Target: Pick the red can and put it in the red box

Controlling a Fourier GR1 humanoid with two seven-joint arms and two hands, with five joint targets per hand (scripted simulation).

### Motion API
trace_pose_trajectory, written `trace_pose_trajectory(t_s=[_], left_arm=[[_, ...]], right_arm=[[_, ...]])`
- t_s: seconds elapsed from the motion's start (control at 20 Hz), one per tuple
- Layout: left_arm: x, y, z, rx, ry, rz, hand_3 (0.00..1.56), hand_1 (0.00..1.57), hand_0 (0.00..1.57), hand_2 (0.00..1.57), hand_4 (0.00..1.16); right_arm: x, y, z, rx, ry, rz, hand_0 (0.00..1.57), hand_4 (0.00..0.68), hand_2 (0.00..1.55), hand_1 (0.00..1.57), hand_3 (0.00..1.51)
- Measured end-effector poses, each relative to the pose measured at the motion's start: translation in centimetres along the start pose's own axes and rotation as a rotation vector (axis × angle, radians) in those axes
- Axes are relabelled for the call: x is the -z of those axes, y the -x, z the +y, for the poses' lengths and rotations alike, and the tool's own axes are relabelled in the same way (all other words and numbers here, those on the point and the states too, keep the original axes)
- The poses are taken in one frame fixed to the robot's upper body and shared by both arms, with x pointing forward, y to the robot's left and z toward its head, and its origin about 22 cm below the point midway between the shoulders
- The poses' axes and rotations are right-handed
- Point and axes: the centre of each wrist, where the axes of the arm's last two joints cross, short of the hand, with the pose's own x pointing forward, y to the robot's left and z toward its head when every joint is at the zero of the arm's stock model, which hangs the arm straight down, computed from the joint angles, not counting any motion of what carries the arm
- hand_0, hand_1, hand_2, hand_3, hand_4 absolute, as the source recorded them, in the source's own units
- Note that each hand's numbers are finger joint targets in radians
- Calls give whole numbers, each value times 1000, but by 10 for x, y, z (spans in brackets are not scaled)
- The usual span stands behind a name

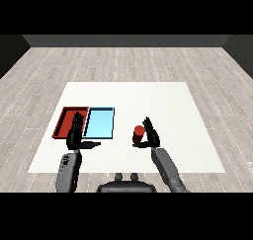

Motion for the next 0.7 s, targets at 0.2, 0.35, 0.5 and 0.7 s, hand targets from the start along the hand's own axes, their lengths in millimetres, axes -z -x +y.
trace_pose_trajectory(t_s=[0.2, 0.35, 0.5, 0.7], left_arm=[[4, -4, -11, -3, 3, 3, 0, 0, 0, 0, 0], [5, -1, -7, -6, 5, 6, 0, 0, 0, 0, 0], [6, -1, 0, 0, 10, 4, 0, 0, 0, 0, 0], [5, -4, 1, 3, 6, 8, 0, 0, 0, 0, 0]], right_arm=[[5, 3, 8, 17, -13, 0, 0, 0, 0, 0, 0], [10, 2, 17, 27, -21, 4, 0, 0, 0, 0, 0], [9, 9, 19, 40, -32, 9, 0, 0, 0, 0, 0], [11, 7, 23, 46, -37, 15, 0, 0, 0, 0, 0]])
